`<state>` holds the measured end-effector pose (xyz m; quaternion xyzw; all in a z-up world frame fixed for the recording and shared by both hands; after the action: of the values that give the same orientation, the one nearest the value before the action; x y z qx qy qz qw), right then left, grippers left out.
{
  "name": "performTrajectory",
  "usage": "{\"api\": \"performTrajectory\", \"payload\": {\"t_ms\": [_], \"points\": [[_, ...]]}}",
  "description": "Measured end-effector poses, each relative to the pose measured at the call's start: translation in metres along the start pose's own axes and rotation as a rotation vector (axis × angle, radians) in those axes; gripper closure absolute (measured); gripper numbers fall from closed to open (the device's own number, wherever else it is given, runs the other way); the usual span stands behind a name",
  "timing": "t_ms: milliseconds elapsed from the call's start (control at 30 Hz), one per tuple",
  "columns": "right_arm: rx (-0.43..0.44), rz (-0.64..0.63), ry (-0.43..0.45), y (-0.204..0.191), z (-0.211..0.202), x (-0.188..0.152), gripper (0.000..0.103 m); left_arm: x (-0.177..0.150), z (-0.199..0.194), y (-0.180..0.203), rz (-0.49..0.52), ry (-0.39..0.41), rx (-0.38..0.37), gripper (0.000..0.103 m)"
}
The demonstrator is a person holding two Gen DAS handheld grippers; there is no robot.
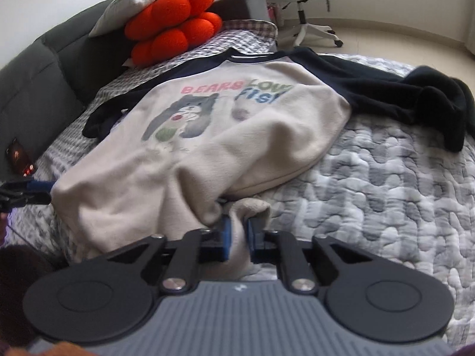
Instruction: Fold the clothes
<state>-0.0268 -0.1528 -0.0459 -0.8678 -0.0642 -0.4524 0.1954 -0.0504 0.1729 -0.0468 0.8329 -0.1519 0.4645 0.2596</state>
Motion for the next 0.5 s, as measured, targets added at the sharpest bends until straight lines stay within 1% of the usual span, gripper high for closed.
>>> {"api": "performTrajectory", "payload": {"t_ms": [100,233,367,500], "points": [[0.014,0.025,0.041,-0.007,-0.021,0.010,0.093,-0.002,-0.003,0.001,0.013,-0.003,-0.019,0.054],[0.013,0.038,0.109,-0.015,-0.058,0.027,0.095,-0.005,-0.002,0.006,0.050,-0.008,-0.037,0.054],[-0.007,0.037,0.171,-0.016,-0.092,0.042,0.097,-0.004,0.001,0.014,0.087,-0.007,-0.052,0.054],[-0.051,0.030,0.204,-0.005,-0.111,0.048,0.097,-0.003,0.006,0.026,0.141,-0.019,-0.073,0.054]]}}
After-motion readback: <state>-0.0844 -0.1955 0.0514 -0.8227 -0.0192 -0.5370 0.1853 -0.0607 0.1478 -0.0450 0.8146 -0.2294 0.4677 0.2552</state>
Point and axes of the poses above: each gripper's, at about its wrist camera, not at the fingertips, and z roughly the way its jaws point, y to its right, x to its top, the point moved 7 cm from there along z, roughly the way its jaws point, and after that the axes turned 13 degrees about y, right-handed, at the moved point
